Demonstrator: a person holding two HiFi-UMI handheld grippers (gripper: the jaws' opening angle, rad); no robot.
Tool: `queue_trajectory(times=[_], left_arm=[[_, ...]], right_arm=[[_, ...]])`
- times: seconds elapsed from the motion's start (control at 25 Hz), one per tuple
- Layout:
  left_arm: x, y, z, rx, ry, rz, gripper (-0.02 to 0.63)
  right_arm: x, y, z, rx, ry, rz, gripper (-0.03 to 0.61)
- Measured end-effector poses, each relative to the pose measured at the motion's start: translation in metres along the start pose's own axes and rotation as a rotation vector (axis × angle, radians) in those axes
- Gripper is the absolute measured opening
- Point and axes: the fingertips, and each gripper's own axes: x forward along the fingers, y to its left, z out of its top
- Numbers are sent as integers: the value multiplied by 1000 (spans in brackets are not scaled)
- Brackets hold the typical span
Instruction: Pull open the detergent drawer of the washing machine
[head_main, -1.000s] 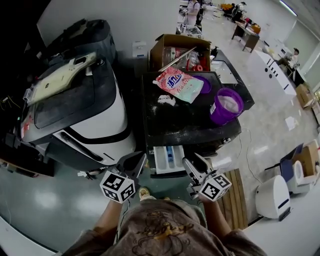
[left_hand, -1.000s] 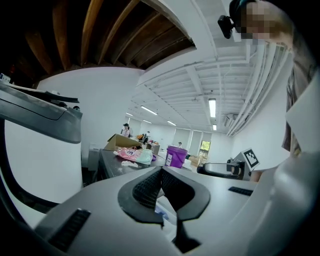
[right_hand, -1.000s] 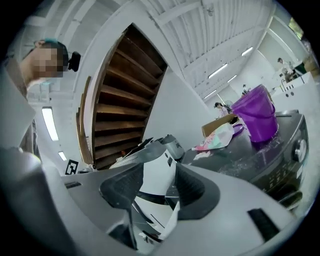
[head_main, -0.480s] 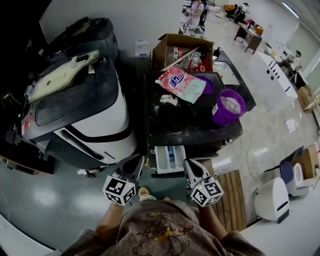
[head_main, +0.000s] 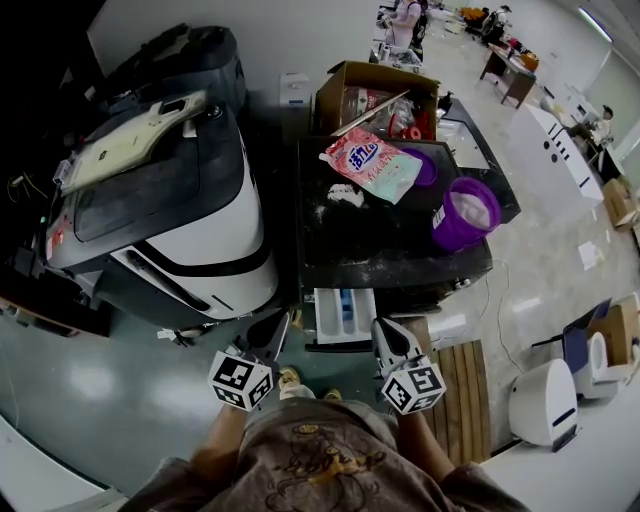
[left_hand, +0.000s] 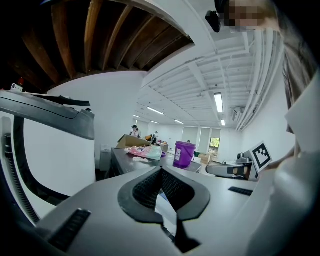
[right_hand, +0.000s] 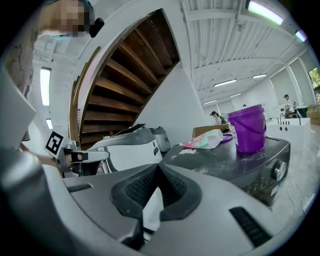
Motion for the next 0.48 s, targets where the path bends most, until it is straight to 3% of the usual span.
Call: queue_trajectory(times=[0.48], left_arm=[[6, -2, 1, -23, 7, 18, 21]], right_arm=[[3, -5, -1, -10, 18, 1, 5]])
